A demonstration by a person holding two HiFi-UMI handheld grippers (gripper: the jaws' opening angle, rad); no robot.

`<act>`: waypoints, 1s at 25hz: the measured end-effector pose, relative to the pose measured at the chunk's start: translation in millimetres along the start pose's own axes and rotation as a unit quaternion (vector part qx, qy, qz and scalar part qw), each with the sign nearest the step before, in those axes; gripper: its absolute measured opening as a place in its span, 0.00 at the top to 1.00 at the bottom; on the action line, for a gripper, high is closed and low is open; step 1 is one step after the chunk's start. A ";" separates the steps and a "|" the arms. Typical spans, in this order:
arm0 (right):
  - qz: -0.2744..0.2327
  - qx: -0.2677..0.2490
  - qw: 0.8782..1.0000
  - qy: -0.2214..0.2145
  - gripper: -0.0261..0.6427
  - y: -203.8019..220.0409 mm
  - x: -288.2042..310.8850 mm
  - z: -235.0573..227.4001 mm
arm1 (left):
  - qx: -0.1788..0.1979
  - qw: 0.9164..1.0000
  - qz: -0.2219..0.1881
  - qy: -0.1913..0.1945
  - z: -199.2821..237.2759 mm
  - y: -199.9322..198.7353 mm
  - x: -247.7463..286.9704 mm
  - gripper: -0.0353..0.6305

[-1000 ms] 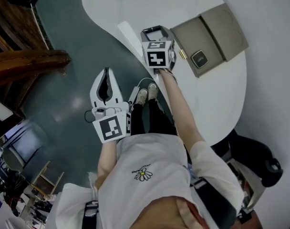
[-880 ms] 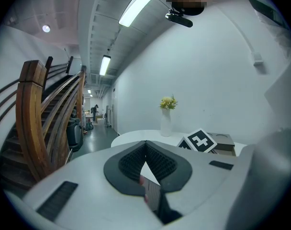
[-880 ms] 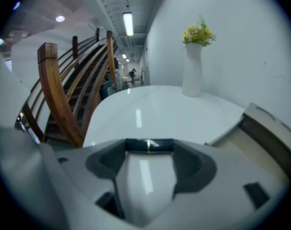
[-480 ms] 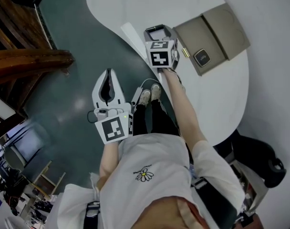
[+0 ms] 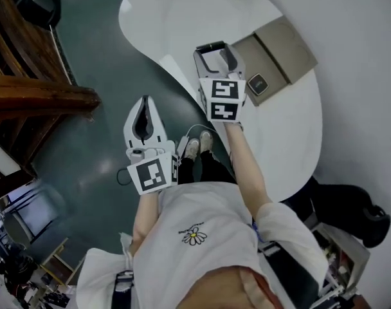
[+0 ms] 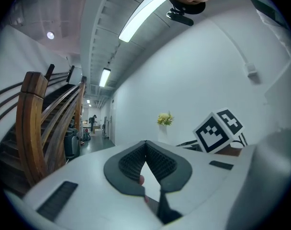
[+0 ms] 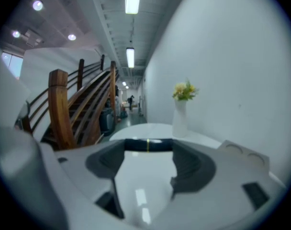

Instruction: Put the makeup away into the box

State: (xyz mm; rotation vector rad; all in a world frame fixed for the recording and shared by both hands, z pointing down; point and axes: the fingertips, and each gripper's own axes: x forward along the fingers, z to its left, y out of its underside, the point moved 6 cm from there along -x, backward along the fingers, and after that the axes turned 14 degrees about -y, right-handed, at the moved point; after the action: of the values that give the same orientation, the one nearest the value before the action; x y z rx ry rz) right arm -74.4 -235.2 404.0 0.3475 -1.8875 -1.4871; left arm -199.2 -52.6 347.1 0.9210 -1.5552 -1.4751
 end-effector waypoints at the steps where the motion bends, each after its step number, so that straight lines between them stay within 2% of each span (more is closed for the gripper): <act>1: -0.012 0.001 1.000 0.002 0.50 -6.6 -12.3 4.3 | -0.001 1.000 -0.008 0.007 -3.3 -5.0 -1.2 0.92; 6: -0.065 0.005 0.998 0.008 0.50 -24.3 -72.9 28.7 | -0.016 0.998 -0.037 0.044 -25.3 -28.8 -8.2 0.92; 10: -0.088 0.005 0.996 0.016 0.50 -20.8 -112.4 37.7 | -0.027 0.995 -0.056 0.072 -45.4 -39.6 -13.5 0.92; 15: -0.089 0.017 0.996 0.020 0.50 -12.6 -137.1 37.3 | -0.027 0.995 -0.060 0.081 -59.0 -52.3 -15.5 0.92; 20: -0.087 0.018 0.996 0.025 0.50 -12.5 -142.7 29.9 | -0.031 0.992 -0.064 0.100 -69.1 -47.3 -15.9 0.92; 25: -0.081 0.035 0.996 0.025 0.50 -9.7 -140.2 13.9 | -0.025 0.993 -0.058 0.097 -73.5 -45.6 -8.0 0.92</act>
State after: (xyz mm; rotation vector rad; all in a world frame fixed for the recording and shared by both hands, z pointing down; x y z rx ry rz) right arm 15.3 -144.2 343.8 0.5776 -1.9123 -1.5054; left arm -130.0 -79.5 302.2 1.1072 -1.3375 -1.4500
